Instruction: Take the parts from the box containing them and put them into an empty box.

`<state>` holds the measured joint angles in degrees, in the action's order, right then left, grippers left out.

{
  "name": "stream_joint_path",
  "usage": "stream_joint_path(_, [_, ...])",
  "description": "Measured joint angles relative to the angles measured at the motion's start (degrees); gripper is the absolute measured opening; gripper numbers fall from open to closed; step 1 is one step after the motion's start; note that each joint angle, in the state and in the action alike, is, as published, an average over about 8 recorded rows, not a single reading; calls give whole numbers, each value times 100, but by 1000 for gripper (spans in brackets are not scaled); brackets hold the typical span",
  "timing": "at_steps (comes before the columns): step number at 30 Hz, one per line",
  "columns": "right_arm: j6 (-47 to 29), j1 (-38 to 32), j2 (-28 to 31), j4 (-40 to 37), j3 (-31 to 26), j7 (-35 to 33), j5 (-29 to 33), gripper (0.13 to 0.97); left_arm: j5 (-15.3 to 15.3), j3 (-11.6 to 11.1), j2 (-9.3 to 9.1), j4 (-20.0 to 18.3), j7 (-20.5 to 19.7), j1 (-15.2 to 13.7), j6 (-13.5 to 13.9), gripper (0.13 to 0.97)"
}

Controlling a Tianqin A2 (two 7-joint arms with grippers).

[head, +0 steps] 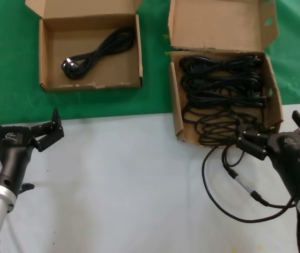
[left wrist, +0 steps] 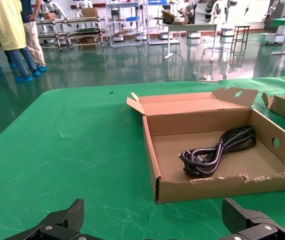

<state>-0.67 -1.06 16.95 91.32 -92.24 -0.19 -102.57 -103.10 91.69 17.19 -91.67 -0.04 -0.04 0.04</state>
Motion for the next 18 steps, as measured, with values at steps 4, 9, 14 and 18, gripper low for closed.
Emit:
stream_joint_path(4, [0, 0, 0, 0, 0, 0, 0, 966, 0, 0, 0, 0, 0, 0, 0, 966])
stream_joint_path(9, [0, 0, 0, 0, 0, 0, 0, 966, 0, 0, 0, 0, 0, 0, 0, 966])
stream_joint_path(14, [0, 0, 0, 0, 0, 0, 0, 966, 0, 0, 0, 0, 0, 0, 0, 966])
stream_joint_path(18, [0, 0, 0, 0, 0, 0, 0, 966, 0, 0, 0, 0, 0, 0, 0, 966])
